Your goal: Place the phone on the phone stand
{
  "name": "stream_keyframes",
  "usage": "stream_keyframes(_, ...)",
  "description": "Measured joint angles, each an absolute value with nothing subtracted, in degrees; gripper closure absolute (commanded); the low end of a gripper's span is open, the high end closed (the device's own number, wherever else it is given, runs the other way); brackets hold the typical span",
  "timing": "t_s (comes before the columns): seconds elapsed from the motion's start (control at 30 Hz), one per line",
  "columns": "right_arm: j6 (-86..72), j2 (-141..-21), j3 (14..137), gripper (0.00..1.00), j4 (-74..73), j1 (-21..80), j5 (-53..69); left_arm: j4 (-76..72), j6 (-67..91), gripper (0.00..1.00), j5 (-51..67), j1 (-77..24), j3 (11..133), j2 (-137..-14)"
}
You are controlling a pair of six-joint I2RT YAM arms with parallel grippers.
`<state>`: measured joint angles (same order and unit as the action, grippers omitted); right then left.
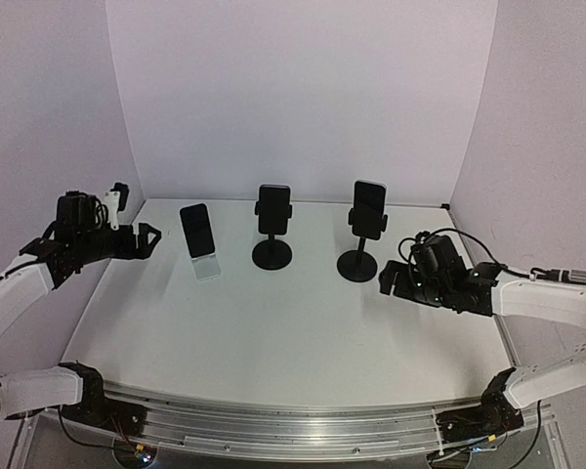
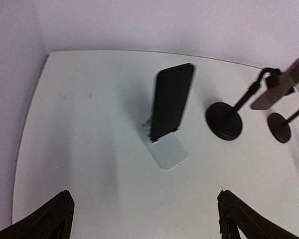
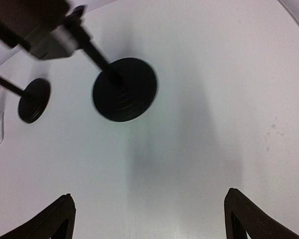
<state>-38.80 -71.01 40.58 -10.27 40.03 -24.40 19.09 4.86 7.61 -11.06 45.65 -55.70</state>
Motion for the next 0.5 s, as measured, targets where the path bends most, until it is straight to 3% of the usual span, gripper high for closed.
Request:
stream_keyframes(0.3, -35.44, -65.88, 35.08, 0.02, -16.26, 19.8, -24.39, 8.01, 17.78, 0.01, -9.26, -3.26, 22.56, -46.46)
stream_keyframes(0.5, -27.97, -65.05, 34.74, 0.02, -16.44, 15.03, -24.16, 2.6, 17.53, 0.0, -12.51, -2.61, 19.34, -44.68)
